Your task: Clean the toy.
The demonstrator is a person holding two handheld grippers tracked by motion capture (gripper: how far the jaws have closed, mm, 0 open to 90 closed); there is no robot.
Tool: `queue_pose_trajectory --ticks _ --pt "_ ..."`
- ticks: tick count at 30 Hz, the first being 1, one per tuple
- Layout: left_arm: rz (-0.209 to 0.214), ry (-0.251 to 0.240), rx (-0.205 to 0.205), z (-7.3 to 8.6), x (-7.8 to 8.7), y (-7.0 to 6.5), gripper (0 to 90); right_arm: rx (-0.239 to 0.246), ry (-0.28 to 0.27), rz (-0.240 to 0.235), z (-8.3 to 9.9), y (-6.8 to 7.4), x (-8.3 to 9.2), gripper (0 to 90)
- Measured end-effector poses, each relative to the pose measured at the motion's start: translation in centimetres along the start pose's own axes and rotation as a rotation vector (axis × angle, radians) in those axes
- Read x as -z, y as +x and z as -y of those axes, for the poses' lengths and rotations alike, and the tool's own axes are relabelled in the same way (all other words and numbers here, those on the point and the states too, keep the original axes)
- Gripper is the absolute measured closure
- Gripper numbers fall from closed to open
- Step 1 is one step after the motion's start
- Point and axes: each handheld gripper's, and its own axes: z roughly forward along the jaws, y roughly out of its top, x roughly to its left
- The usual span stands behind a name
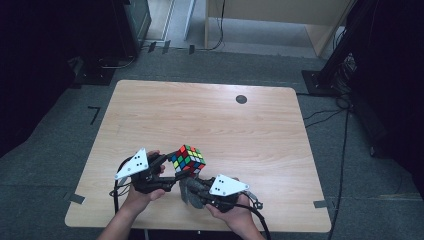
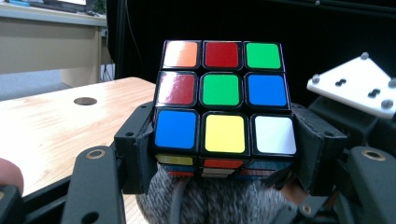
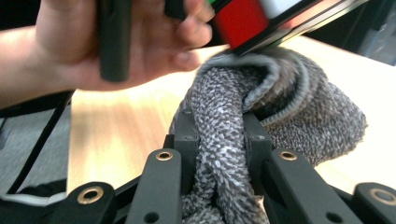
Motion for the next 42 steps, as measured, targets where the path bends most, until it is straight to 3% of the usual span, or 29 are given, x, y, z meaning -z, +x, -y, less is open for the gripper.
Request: queue_pose_trajectory --ticks 5,7,9,12,15,19,21,23,25,27,30,32,37,39,42 --pt "-0.004 -0.004 -0.002 -0.2 0.3 0.1 34.3 -0.044 -0.085 0.121 -0.7 -1.9 2.4 75.2" --pt "-0.007 -0.002 0.003 0.0 0.2 0.2 34.3 -0.064 -0.123 0.138 -0.7 -2.3 2.8 75.2" --pt "-0.005 -0.001 0.01 0.1 0.1 0.3 34.3 -0.052 -0.114 0.122 -0.7 -2.0 2.5 75.0" --pt "-0.004 -0.002 0.013 0.2 0.0 0.2 34.3 -0.028 -0.058 0.056 -0.2 -0.4 0.7 74.5" --pt "-0.017 -0.005 0.011 0.1 -0.1 0.0 34.3 -0.045 -0.02 -0.032 0.5 0.9 -0.9 74.6" --pt "-0.025 -0.005 0.005 0.3 -0.5 -0.5 34.3 -0.045 -0.053 -0.085 0.3 2.3 -1.6 74.7" --pt "-0.033 -0.008 0.0 0.3 -0.5 -0.6 34.3 -0.083 -0.106 -0.09 -0.1 2.3 -1.3 75.2" --pt "-0.042 -0.019 0.008 0.3 -0.3 -0.4 34.3 -0.136 -0.149 -0.077 -0.2 1.8 -0.9 76.0" --pt "-0.049 -0.029 0.012 0.2 -0.1 -0.2 34.3 -0.199 -0.167 -0.03 0.1 0.9 -0.4 76.4" --pt "-0.058 -0.047 0.025 0.0 0.2 0.0 34.3 -0.25 -0.171 0.02 0.6 0.0 0.0 76.6" --pt "-0.059 -0.067 0.045 -0.1 0.6 0.3 34.3 -0.282 -0.147 0.109 1.3 -0.9 0.4 76.5" --pt "-0.053 -0.071 0.051 -0.1 0.5 0.2 34.3 -0.279 -0.128 0.124 1.5 -1.0 0.3 76.3" --pt "-0.037 -0.042 0.03 0.2 -0.3 -0.5 34.3 -0.163 -0.131 0.01 0.2 1.5 -0.8 75.7" --pt "-0.041 -0.031 0.019 0.3 -0.4 -0.6 34.3 -0.146 -0.136 -0.011 -0.1 1.9 -0.9 75.7" --pt "-0.046 -0.048 0.024 0.1 -0.1 -0.4 34.3 -0.199 -0.148 0.039 0.2 0.7 -0.3 76.1"
